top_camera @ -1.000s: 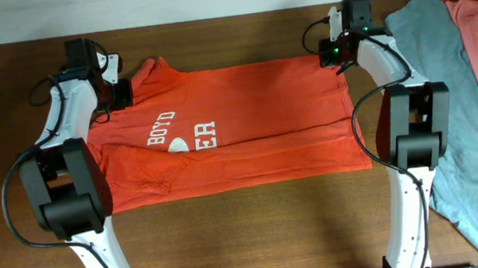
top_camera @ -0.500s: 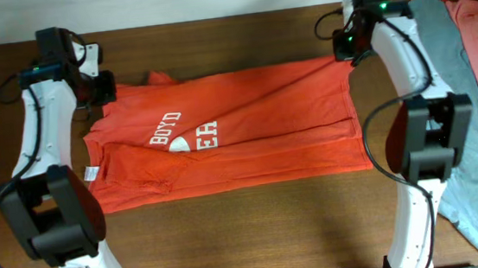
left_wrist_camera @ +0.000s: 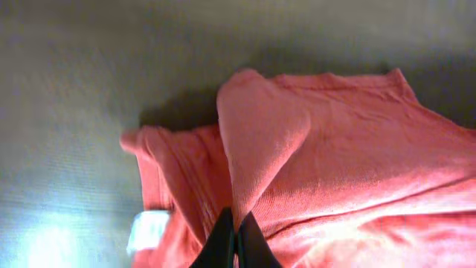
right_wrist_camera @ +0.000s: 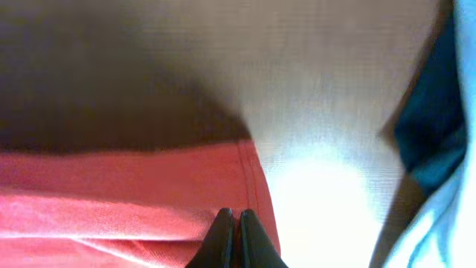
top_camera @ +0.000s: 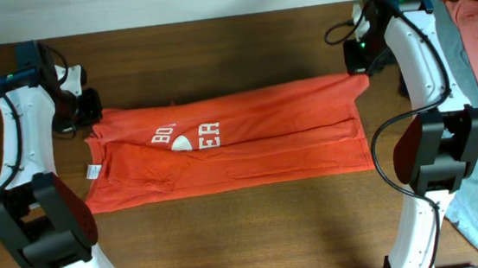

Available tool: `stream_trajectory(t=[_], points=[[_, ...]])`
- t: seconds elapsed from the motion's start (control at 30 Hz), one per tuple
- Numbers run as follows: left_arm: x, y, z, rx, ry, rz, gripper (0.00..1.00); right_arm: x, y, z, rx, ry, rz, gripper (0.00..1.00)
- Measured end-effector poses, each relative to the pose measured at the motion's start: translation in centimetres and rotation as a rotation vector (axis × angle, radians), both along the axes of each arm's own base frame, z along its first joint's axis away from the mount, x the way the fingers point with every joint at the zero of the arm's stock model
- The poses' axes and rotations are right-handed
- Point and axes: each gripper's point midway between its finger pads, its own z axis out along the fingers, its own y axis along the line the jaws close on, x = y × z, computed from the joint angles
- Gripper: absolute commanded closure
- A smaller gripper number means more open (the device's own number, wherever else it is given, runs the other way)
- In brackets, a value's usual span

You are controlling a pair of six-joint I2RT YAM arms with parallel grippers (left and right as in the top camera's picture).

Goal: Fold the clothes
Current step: 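Fold the top edge down toward the bottom with both grippers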

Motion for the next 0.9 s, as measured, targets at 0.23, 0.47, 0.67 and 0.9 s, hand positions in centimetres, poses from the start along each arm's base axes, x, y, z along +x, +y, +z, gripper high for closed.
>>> stream_trajectory(t=[0.23,0.47,0.67,0.9], points=[[-3.0,-0.9,-0.1,-0.049,0.114,0.006,1.0,-3.7,0.1,-0.2,0.005,0.151,-0.001,0.92],[-5.3,-1.4,-0.1,-0.064,0.21,0.009,0.99,-5.1,0.2,-0.1,0.007,0.207,-0.001,0.91],[-6.2,-1.2,-0.2,-0.051,0.249,0.011,0.99,-5.9,0.2,-0.7,0.008,0.243,0.001,0.85],[-7.5,-1.3,-0.1,-0.052,0.304,0.011,0.99,-7.9,0.2,-2.8,0.007,0.337,-0.003,0.77]])
